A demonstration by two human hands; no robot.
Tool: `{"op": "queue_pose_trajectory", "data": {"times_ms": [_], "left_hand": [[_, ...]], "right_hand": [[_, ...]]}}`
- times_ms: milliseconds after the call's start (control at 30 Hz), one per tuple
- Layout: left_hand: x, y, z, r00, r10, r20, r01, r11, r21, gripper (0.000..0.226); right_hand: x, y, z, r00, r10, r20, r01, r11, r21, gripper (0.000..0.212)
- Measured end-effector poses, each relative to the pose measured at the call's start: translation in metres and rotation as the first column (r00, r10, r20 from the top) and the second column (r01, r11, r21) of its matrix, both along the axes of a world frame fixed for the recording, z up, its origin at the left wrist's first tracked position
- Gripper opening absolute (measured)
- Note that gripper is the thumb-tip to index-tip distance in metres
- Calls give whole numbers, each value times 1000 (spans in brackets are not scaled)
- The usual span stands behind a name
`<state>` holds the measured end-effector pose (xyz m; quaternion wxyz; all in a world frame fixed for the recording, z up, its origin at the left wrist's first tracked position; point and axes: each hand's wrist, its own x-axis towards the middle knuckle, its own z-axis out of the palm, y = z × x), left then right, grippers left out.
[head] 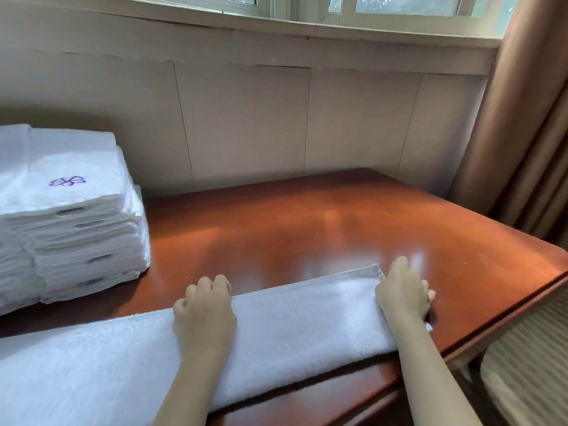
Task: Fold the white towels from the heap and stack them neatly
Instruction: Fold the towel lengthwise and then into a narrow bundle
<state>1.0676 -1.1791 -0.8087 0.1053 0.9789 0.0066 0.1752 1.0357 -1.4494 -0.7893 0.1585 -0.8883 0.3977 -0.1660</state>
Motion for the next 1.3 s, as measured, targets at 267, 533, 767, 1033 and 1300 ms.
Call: {"op": "queue_pose_trajectory", "data": {"times_ms": [267,533,767,1033,1300], "left_hand": [[-2,-2,9,994,-88,-70,74,980,-184,20],[-19,46,18,840,-312,-445,284,950,-130,39],[-21,101,18,887,-58,-458,36,998,-56,44],[-12,166,20,884,-11,-467,19,1000,11,48],[-88,304,12,792,565,-232,-585,811,-21,60]], "right_hand": [[-2,101,1,677,725,-128,-736,663,-139,23],[3,156,-12,486,799,-354,-831,548,95,54],[-8,236,-8,269,913,-305,-948,307,83,48],[1,268,-6,290,882,-373,-920,363,144,56],[0,321,-16,318,926,-202,-945,327,8,53]]}}
